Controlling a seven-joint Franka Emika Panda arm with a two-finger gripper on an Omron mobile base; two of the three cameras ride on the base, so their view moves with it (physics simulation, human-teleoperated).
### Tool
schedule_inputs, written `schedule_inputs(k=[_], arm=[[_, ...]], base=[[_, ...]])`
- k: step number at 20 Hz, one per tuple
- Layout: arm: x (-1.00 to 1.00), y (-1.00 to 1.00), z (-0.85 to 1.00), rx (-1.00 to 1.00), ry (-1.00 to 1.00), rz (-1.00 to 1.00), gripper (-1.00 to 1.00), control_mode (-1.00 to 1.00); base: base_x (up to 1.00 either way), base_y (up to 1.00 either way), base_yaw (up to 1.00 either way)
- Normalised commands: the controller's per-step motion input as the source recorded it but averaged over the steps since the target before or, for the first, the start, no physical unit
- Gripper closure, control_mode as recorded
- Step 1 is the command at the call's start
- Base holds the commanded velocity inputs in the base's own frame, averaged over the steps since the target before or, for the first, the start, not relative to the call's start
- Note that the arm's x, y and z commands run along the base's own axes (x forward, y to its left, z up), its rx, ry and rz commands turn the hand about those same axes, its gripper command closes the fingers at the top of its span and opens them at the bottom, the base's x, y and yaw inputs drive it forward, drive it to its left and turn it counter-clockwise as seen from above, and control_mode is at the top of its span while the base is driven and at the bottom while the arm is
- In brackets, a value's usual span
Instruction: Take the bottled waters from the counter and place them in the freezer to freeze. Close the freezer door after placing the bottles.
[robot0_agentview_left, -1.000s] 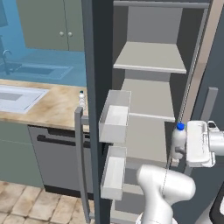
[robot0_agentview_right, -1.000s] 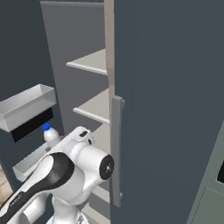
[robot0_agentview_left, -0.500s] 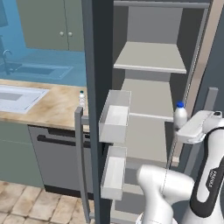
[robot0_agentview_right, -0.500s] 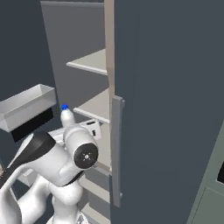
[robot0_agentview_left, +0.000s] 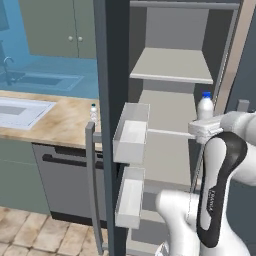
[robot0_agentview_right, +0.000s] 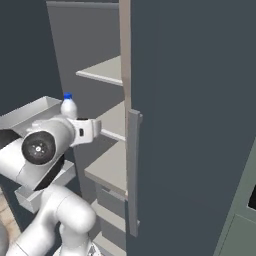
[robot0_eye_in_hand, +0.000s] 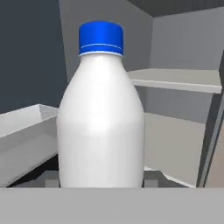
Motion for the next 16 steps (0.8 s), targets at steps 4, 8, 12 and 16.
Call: schedule_inputs(k=[4,8,12,16], arm=[[0.00,0.43,0.46,0.04,-0.10,-0.36,1.00,-1.00],[0.00,0.03,0.45,0.10,-0.04,-0.38,1.00,-1.00],[0.11,-0.01,0.32,-0.02,0.07,-0.45,1.00,-1.00],[0.07,-0.03,0.19,-0.08,0.14,-0.49,1.00,-1.00]], base=[[0.00,0.00,0.00],[0.00,0.00,0.00],[0.00,0.00,0.00],[0.00,0.00,0.00]])
